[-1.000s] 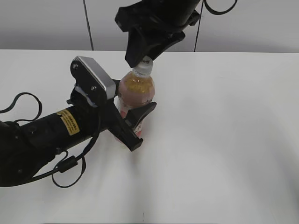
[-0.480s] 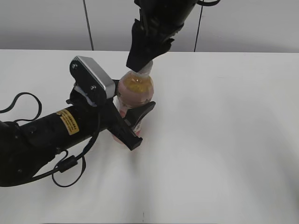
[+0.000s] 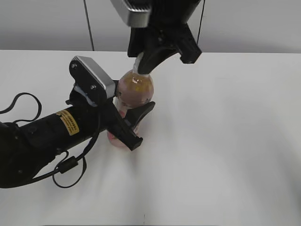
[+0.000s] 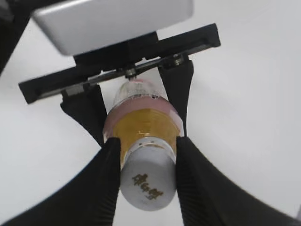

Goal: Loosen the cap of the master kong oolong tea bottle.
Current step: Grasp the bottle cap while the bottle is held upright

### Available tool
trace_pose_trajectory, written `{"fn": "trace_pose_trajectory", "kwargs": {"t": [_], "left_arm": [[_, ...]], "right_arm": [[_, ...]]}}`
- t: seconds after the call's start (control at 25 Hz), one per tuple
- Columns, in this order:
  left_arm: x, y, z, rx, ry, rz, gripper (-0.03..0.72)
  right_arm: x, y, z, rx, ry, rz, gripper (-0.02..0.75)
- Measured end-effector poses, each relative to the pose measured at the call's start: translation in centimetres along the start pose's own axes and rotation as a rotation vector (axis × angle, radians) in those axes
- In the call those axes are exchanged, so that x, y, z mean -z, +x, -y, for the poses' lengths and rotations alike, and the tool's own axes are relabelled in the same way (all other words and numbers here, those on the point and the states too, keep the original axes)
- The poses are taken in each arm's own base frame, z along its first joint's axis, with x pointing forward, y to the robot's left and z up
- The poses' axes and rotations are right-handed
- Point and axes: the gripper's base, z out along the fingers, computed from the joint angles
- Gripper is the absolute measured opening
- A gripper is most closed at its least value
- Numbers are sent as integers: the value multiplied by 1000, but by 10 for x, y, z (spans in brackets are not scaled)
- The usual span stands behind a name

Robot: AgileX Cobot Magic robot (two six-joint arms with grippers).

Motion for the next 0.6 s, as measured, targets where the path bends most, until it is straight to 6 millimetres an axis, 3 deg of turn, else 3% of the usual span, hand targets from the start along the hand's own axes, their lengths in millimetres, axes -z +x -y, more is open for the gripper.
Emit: {"fn": "trace_pose_trajectory", "kwargs": {"t": [0.28,0.6], "left_arm": [[0,0,0,1,0,-4,428],[0,0,0,1,1,-3,428]], "right_arm": [[0,6,0,427,-20,-68,272],[0,8,-1,549,-30,-86,272]]}}
